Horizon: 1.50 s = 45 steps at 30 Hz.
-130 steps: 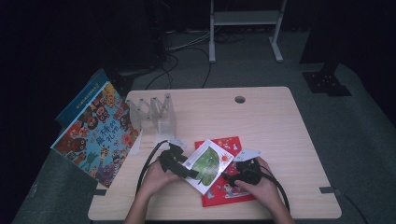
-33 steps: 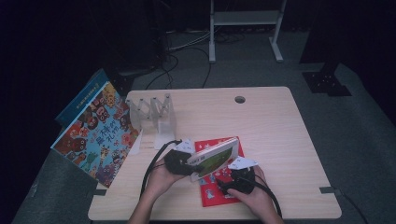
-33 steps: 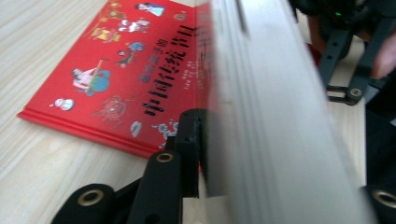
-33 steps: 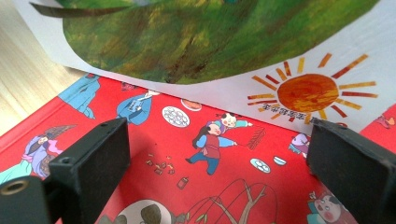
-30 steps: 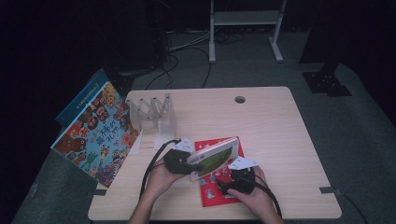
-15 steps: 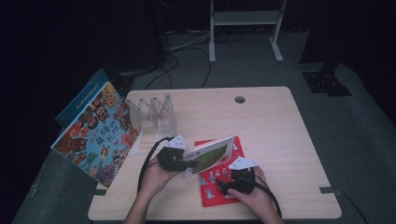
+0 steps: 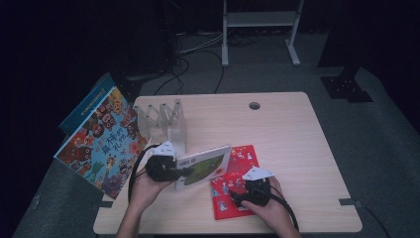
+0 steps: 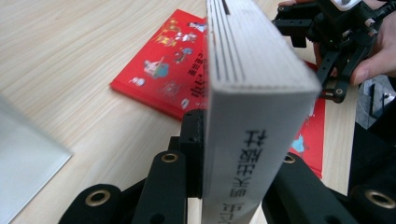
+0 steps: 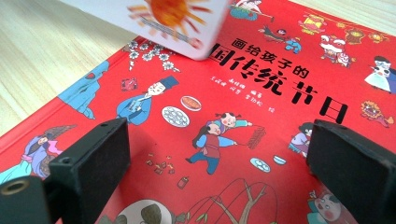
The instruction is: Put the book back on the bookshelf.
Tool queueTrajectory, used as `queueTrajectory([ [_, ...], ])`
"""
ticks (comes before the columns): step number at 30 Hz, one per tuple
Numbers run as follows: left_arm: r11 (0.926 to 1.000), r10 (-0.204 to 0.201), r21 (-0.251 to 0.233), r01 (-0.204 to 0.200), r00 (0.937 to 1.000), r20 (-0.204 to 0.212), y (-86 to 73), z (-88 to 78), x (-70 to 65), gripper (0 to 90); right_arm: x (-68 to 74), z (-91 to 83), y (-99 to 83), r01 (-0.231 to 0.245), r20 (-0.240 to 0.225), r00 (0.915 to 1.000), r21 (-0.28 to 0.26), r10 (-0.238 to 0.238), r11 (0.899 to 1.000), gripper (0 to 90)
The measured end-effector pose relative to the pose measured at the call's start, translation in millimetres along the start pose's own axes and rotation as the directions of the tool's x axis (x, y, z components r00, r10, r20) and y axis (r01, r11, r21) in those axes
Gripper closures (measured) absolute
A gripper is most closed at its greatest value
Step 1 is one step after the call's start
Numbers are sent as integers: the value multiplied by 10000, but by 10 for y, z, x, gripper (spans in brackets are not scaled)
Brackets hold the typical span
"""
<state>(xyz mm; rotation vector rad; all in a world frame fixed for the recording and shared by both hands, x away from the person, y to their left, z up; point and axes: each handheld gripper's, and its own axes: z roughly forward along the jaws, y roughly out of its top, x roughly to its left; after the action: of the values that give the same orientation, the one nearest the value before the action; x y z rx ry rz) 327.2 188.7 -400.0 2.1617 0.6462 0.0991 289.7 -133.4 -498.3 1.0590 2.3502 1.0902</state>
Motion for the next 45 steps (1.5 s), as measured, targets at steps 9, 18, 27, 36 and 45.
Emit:
queueTrajectory([
  [9, 9982, -485, -364, 469, 9978, -452, -185, -341, 104, 755, 0, 0, 0, -8, -6, 10000, -1, 8, 10000, 55],
  [18, 9938, -950, -679, 885, 9906, -984, -382, -666, 204, 755, 0, 0, 0, -7, -6, 10000, -1, 7, 10000, 55],
  [27, 9836, -1552, -1178, 1367, 9739, -1655, -528, -979, 306, 754, 1, 0, 0, -9, -5, 10000, -2, 9, 10000, 55],
  [36, 9788, -1802, -1405, 1490, 9527, -2449, -517, -1067, 424, 754, 0, 0, 0, 1, -3, 10000, 1, -1, 10000, 55],
  [45, 9742, -1961, -1695, 1488, 9301, -3104, -342, -951, 557, 755, 1, 0, 0, 6, 3, 10000, -3, -6, 10000, 55],
])
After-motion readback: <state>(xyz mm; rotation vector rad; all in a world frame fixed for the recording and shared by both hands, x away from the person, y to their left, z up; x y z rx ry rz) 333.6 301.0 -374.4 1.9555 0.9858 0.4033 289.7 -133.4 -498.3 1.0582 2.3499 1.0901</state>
